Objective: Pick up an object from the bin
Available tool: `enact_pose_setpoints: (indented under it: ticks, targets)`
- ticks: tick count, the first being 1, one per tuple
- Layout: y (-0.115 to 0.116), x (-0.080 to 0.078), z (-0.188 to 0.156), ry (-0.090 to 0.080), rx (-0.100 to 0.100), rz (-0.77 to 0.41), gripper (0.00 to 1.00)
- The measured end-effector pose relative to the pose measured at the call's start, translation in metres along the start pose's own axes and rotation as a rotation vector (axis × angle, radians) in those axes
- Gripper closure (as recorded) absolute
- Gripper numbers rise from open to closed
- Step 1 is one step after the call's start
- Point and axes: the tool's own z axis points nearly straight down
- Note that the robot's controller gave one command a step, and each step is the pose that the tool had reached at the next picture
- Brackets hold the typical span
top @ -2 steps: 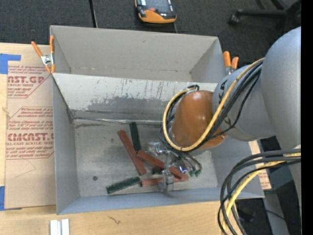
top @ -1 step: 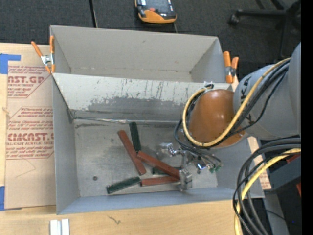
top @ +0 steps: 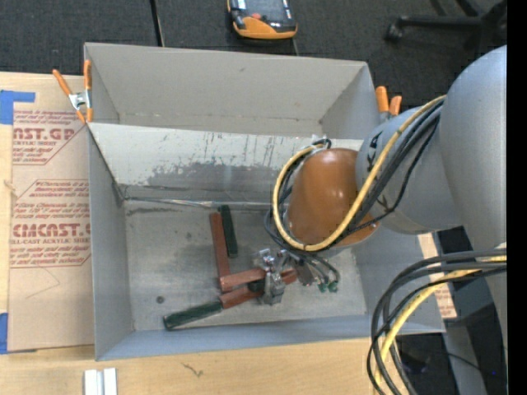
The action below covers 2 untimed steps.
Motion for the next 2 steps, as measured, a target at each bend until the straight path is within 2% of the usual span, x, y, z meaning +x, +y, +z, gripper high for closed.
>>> enact_pose_setpoints:
  ticks: [1, 2]
  targets:
    - [0.0, 0.0, 0.0, 0.0, 0.0, 0.0, 1.0]
    - [0.0, -0.006, -0.05, 0.009, 0.0, 0.026, 1.0]
